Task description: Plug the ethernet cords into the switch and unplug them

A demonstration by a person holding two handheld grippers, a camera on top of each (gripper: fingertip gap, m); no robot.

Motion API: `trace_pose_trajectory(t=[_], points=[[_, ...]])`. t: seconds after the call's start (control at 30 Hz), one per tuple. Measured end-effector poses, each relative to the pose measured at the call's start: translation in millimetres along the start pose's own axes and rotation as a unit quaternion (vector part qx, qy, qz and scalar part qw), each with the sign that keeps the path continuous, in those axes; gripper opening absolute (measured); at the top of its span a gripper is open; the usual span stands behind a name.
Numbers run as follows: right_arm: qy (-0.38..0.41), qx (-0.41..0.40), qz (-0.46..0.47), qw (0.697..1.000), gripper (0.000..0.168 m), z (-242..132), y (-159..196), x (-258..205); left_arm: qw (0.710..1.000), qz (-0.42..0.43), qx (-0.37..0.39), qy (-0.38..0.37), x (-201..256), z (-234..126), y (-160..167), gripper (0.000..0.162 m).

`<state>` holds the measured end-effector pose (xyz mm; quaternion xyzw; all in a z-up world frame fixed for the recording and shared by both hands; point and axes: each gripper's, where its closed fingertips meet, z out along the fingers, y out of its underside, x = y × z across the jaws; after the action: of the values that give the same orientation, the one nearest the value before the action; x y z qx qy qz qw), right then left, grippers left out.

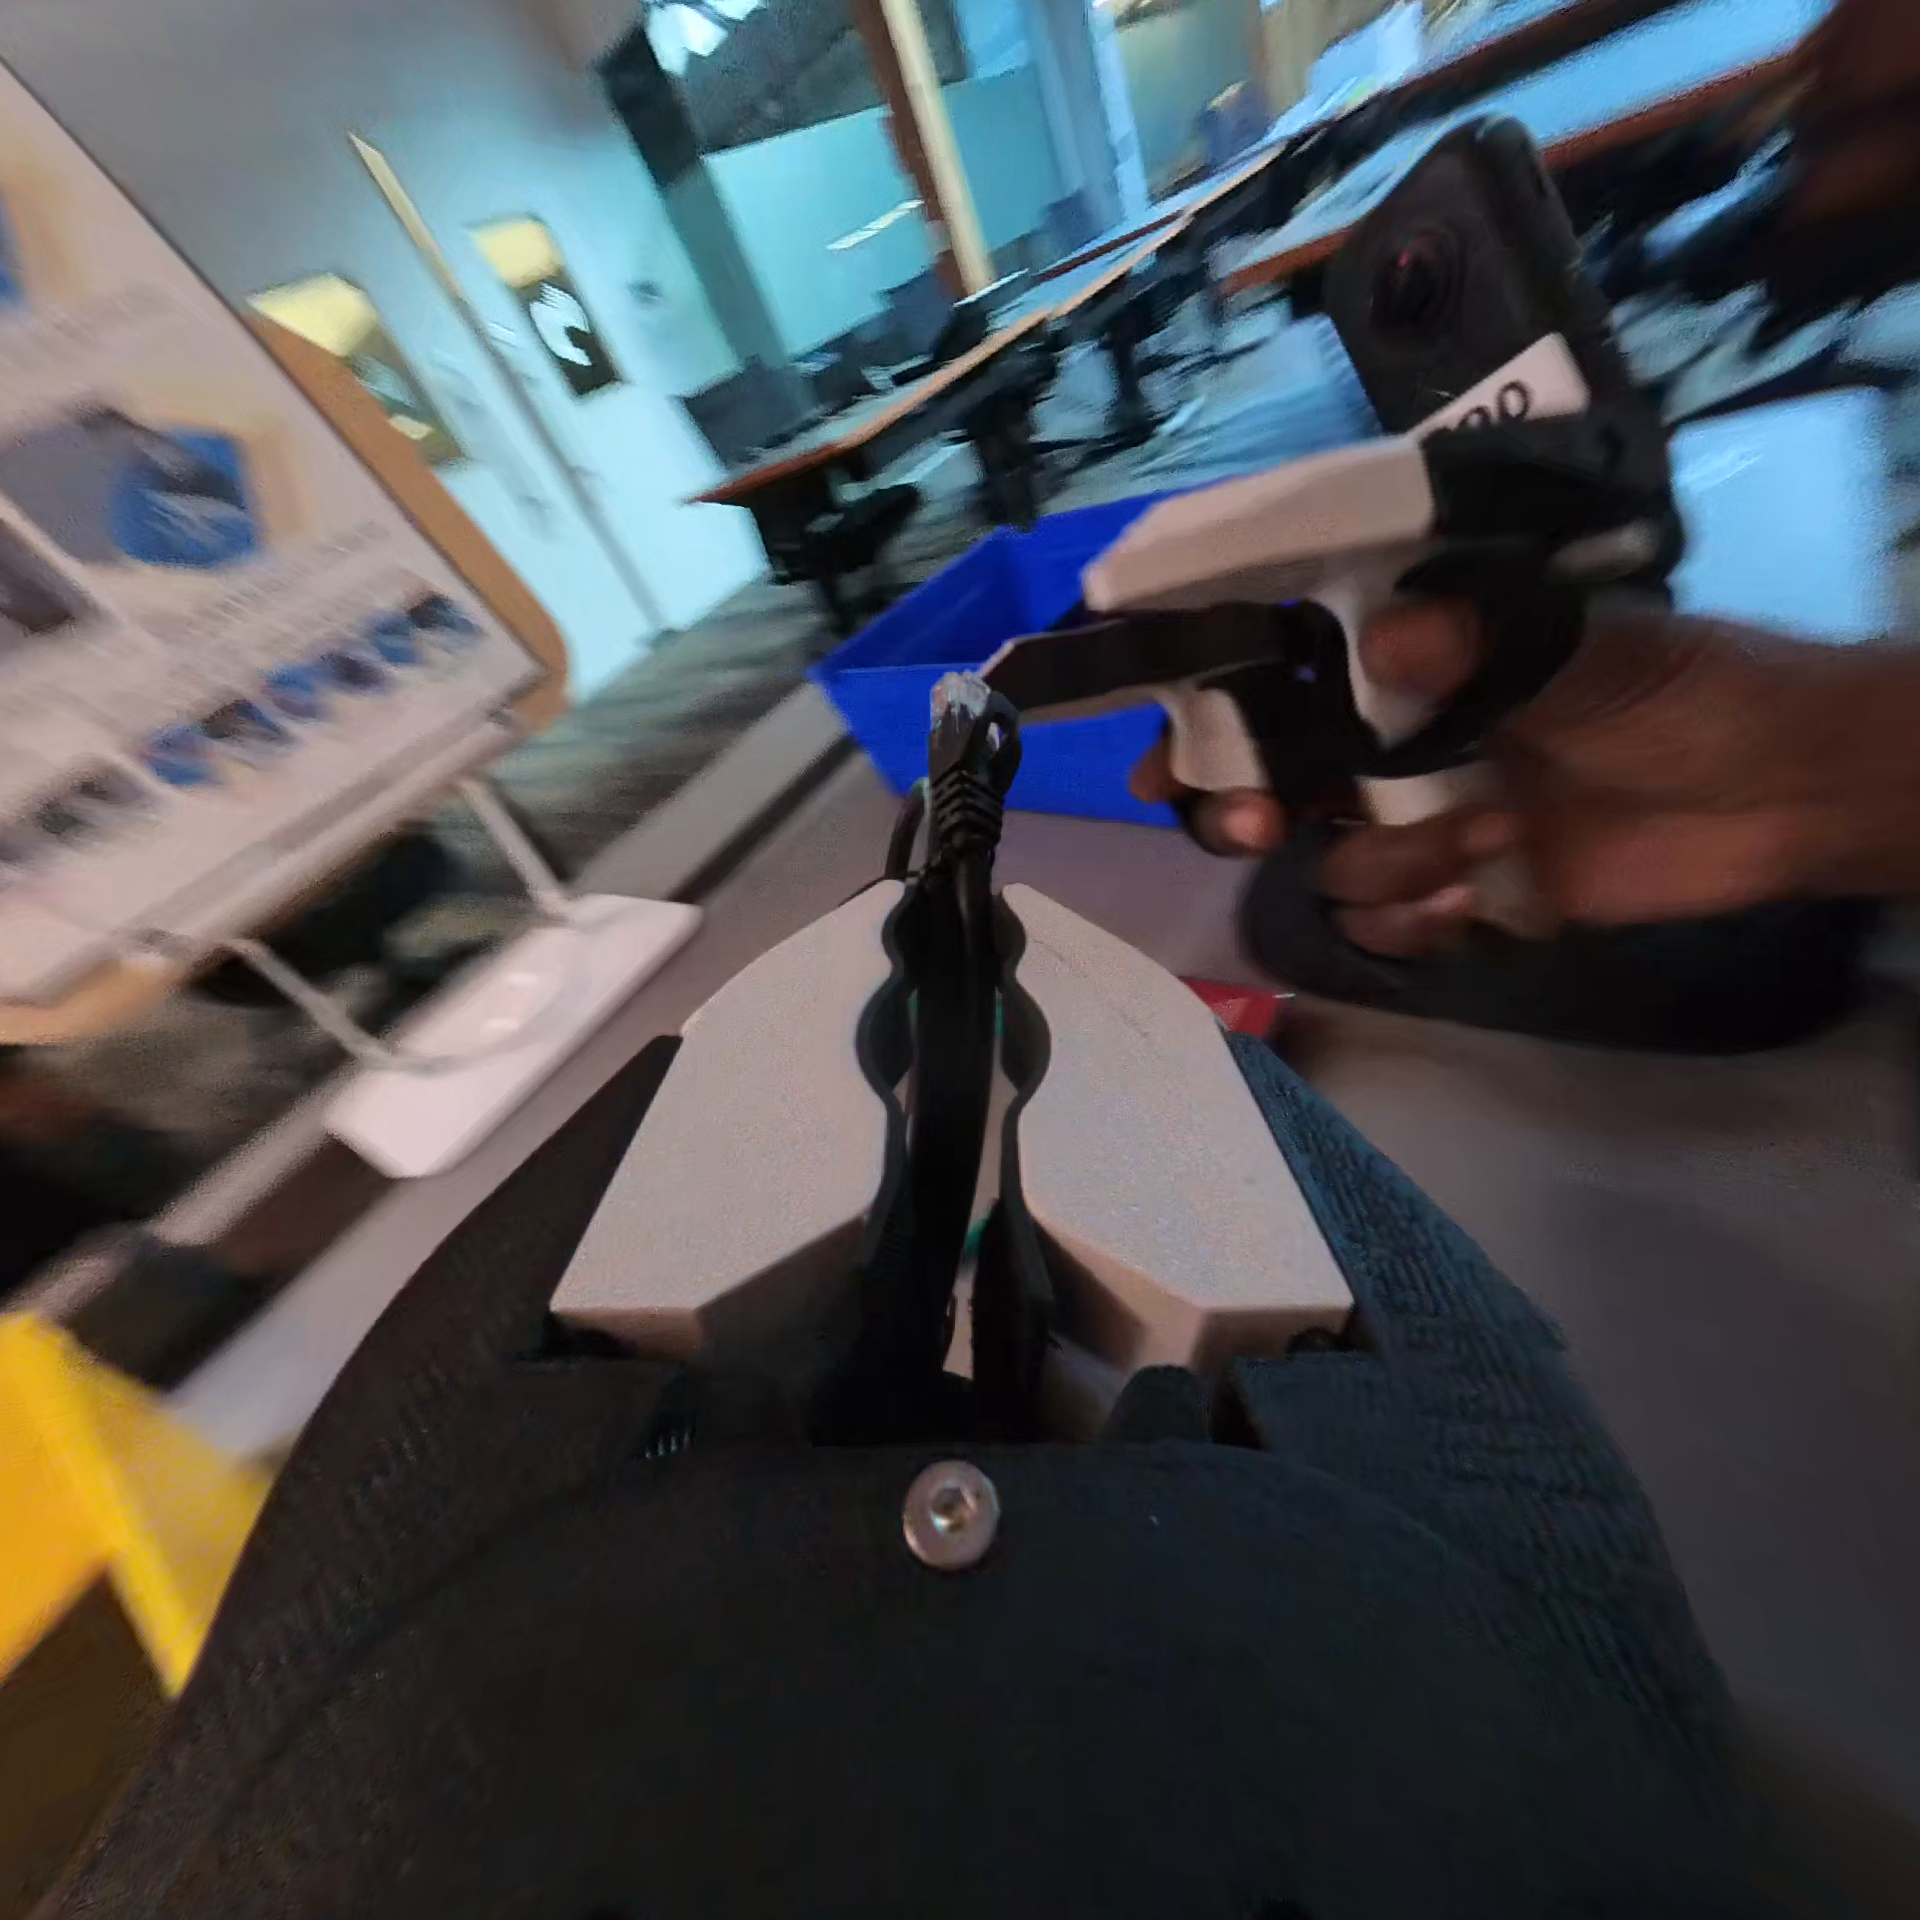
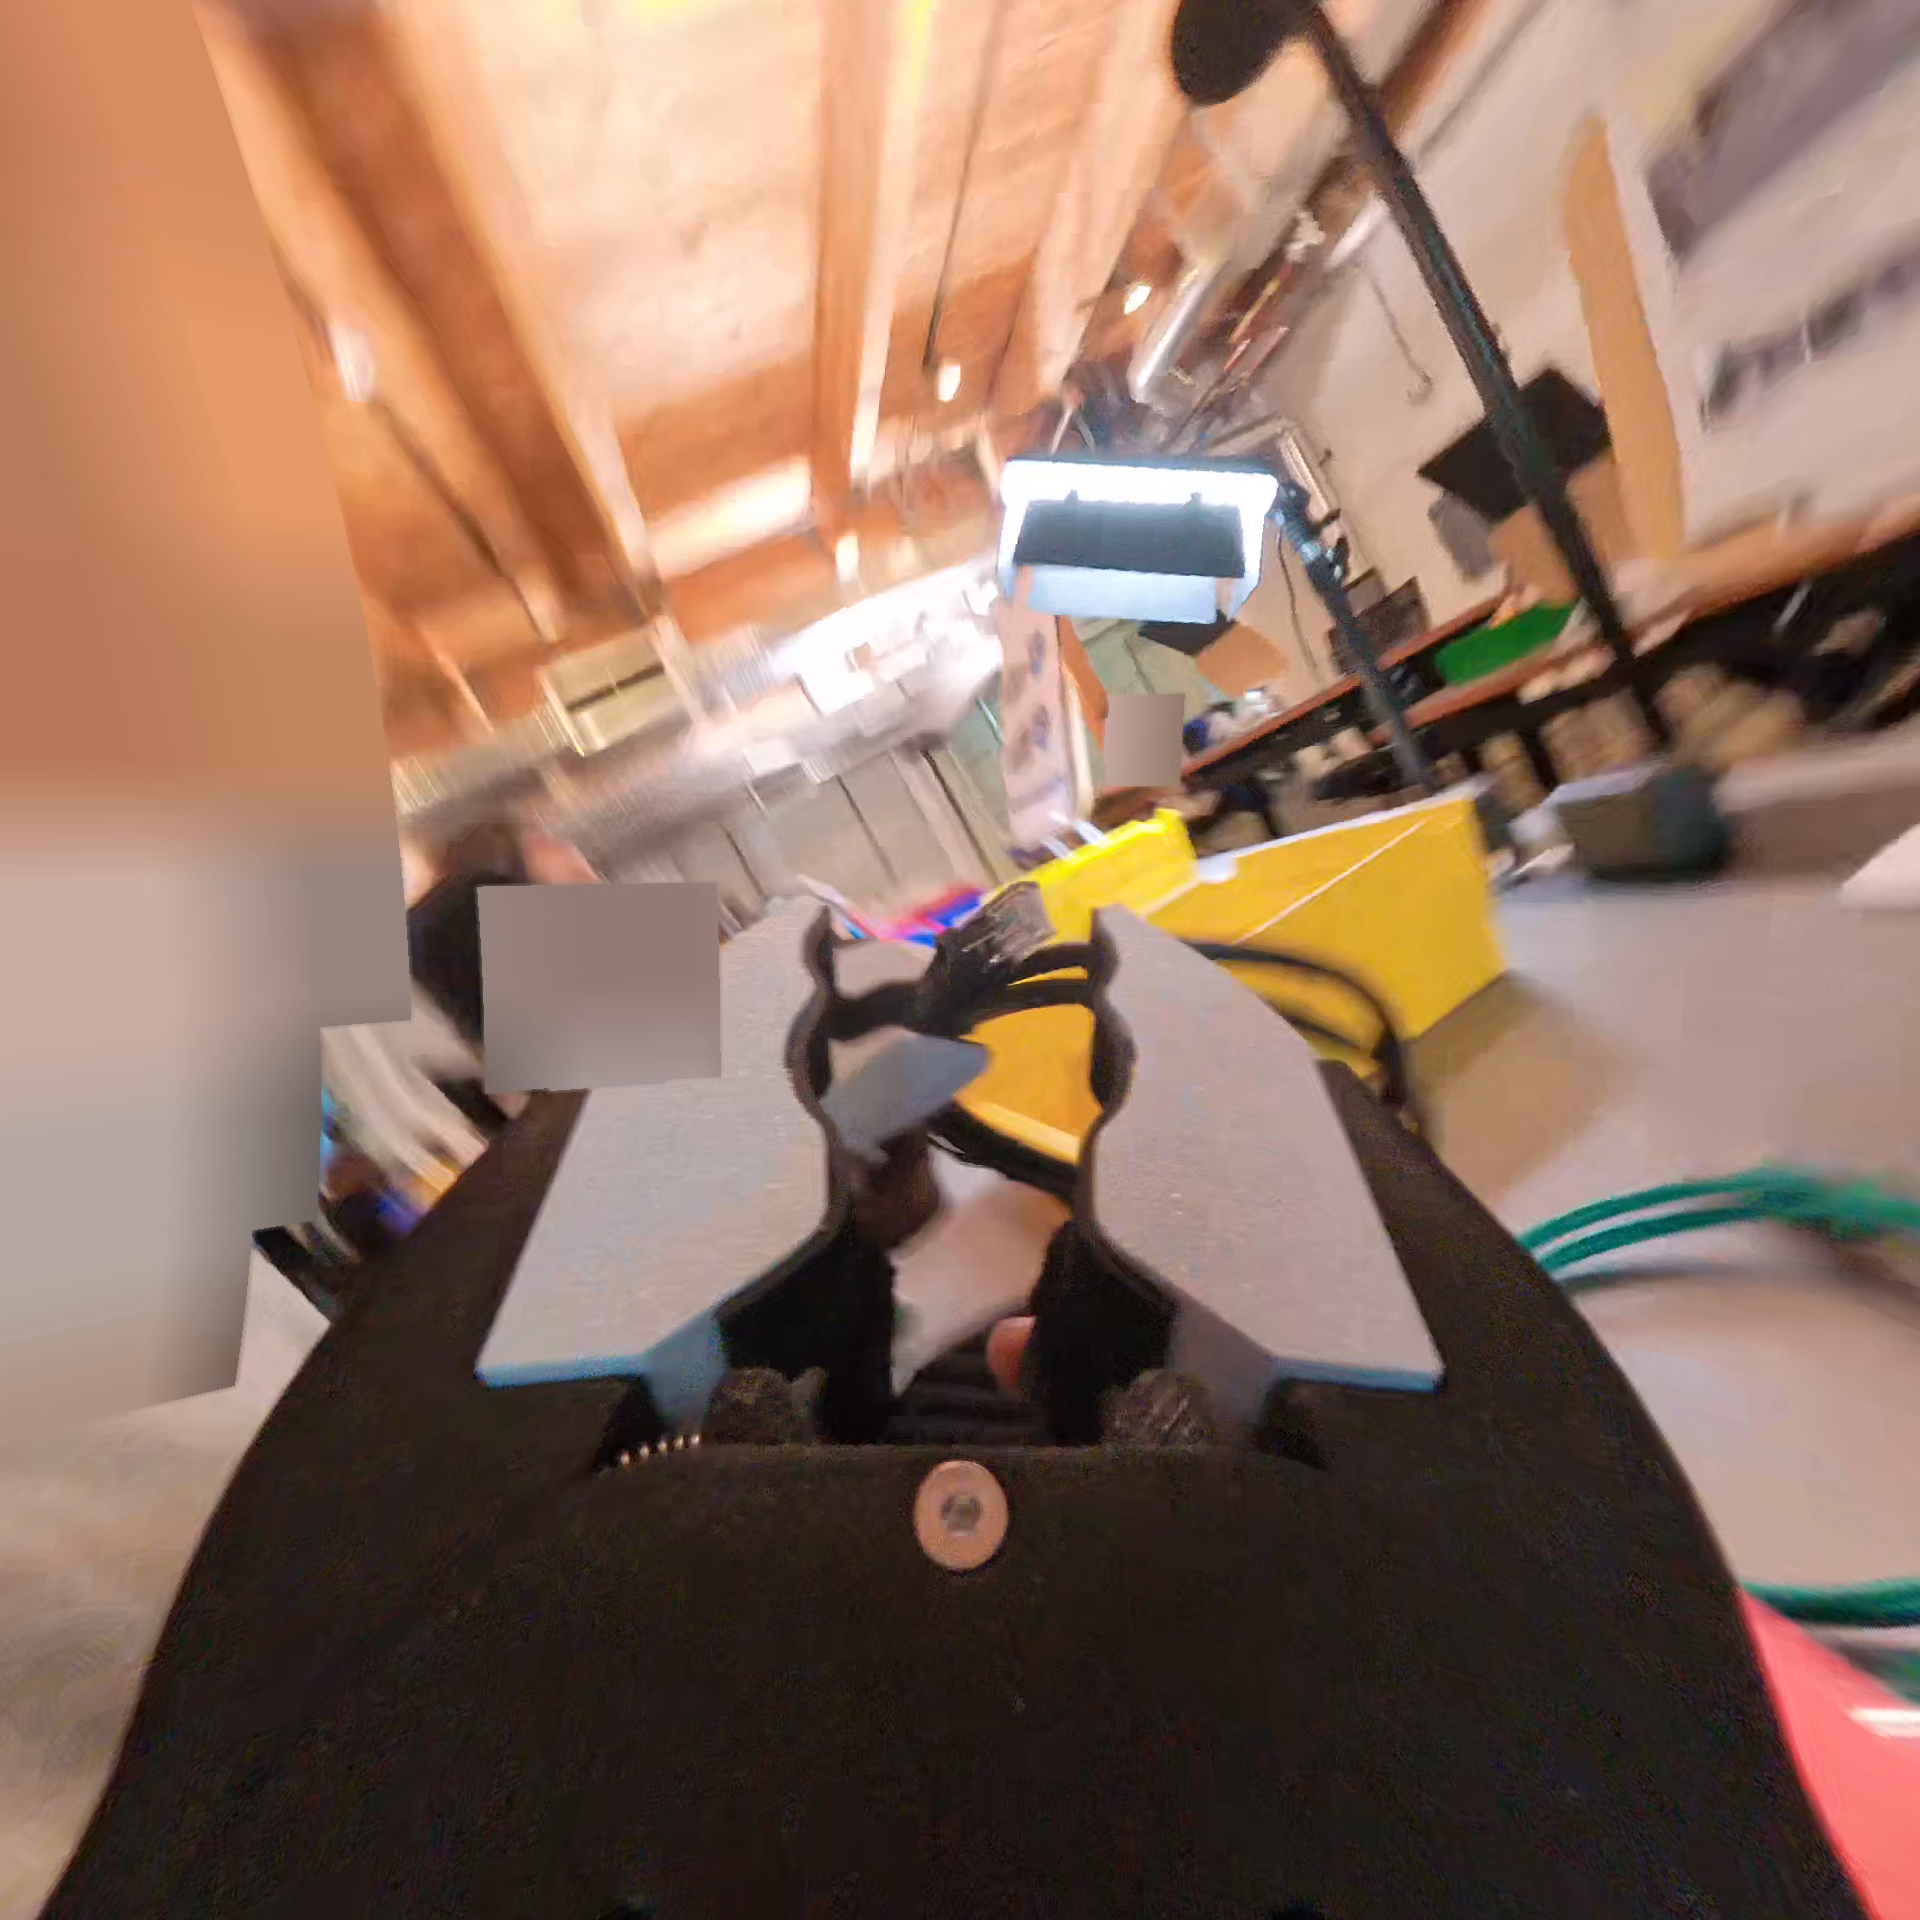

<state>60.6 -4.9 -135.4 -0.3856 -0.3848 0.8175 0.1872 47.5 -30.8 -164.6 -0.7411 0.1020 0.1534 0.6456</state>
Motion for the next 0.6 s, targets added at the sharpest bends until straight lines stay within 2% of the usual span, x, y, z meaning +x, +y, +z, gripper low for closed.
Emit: trace_pose_trajectory(t=[0.03, 0.07, 0.1, 0.17, 0.2, 0.27, 0.4, 0.47, 0.53, 0.6], points=[[0.000, -0.038, -0.099, 0.994, 0.061, -1.1, 0.5, -3.0, 0.998, -0.046, 0.005, 0.042, 2.2, -5.2, -1.2, 0.012], [-0.004, -0.085, -0.207, 0.975, 0.072, -2.3, 4.2, -6.1, 0.992, -0.089, 0.007, 0.092, 6.5, -10.9, -2.0, 0.012], [-0.011, -0.139, -0.311, 0.940, 0.075, -4.2, 9.9, -7.8, 0.981, -0.131, 0.011, 0.141, 10.7, -16.9, -4.2, 0.013], [-0.038, -0.222, -0.469, 0.854, 0.072, -8.3, 18.1, -13.2, 0.955, -0.195, 0.033, 0.220, 16.7, -29.1, -13.7, 0.012], [-0.060, -0.238, -0.515, 0.821, 0.066, -8.2, 19.3, -20.3, 0.945, -0.214, 0.037, 0.244, 17.9, -33.3, -16.7, 0.012], [-0.108, -0.246, -0.556, 0.786, 0.054, -5.6, 22.1, -36.6, 0.934, -0.224, 0.032, 0.277, 21.4, -37.8, -18.6, 0.012], [-0.143, -0.274, -0.562, 0.768, 0.041, 0.7, 31.1, -41.6, 0.927, -0.201, 0.001, 0.315, 36.3, -39.9, -13.8, 0.012], [-0.182, -0.283, -0.549, 0.765, 0.014, -1.4, 39.8, -49.2, 0.924, -0.198, -0.008, 0.326, 41.2, -39.8, -11.6, 0.012], [-0.187, -0.303, -0.522, 0.775, 0.012, -3.0, 44.7, -48.6, 0.927, -0.194, -0.011, 0.321, 40.4, -39.7, -9.2, 0.013], [-0.172, -0.319, -0.487, 0.795, 0.012, -2.9, 45.7, -43.7, 0.941, -0.175, -0.006, 0.289, 34.1, -35.9, -6.7, 0.018]])
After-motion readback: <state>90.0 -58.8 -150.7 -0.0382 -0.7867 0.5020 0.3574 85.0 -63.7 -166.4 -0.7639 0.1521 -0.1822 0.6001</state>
